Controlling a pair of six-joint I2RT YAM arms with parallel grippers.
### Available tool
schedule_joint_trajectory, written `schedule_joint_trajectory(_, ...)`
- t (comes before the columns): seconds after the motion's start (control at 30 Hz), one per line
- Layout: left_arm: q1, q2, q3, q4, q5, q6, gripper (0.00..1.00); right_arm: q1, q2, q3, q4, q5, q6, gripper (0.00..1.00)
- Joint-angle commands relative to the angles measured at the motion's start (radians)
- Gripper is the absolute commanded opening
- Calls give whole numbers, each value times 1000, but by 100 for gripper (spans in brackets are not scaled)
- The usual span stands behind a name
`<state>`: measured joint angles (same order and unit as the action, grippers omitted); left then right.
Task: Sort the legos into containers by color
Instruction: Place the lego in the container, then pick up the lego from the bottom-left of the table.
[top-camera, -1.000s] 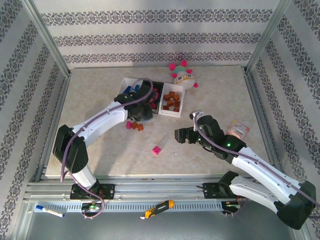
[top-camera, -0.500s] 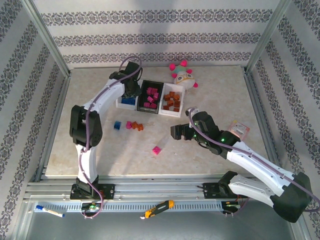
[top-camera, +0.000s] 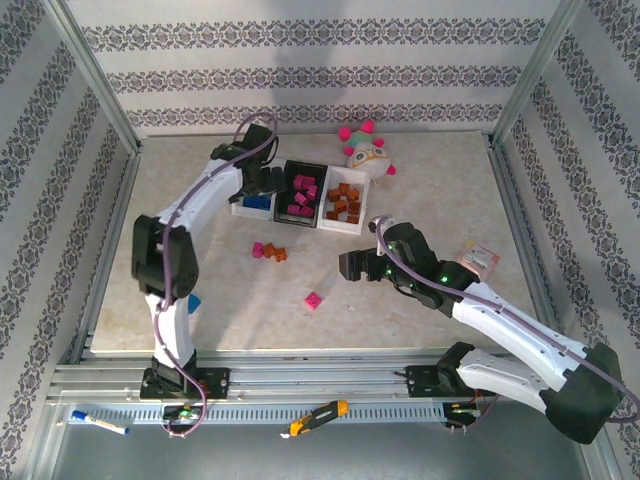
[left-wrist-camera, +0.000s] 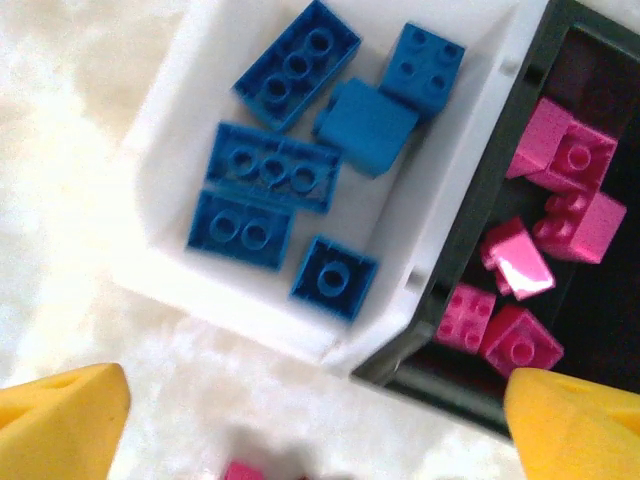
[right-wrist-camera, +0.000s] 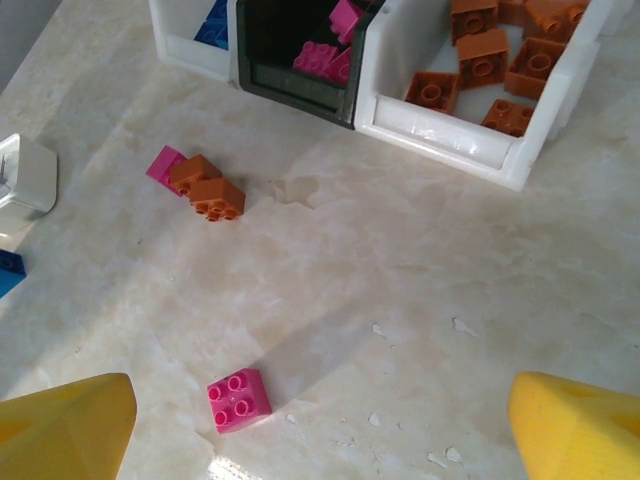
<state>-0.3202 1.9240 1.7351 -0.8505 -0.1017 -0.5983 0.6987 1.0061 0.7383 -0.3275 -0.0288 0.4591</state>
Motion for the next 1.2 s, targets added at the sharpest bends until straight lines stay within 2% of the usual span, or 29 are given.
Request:
schedule_joint_trajectory(0.0, 6, -187, -153, 25, -17, -48, 99, 19, 47, 37, 36, -58, -46, 96)
schedule_joint_trajectory(0.37, 10, -800, -788, -172, -153, -380, 100, 61, 163, 70, 100, -90, -81, 96)
schedule_joint_trajectory(0.5, 33, -919, -918, -208, -149, -422, 100, 69, 177, 70, 109, -98, -88, 97)
schedule_joint_trajectory(0.73, 149, -951, -1059, -127, -78, -451, 100, 74, 165, 61, 110, -94, -87, 97)
schedule_joint_trajectory(1.0, 273, -863, -1121, 60, 12, -387, 96, 75, 108, 36, 93, -68, -69, 97)
schedule_joint_trajectory(1.17, 312, -762, -1130, 141, 40, -350, 86, 75, 88, 29, 78, -61, -67, 97)
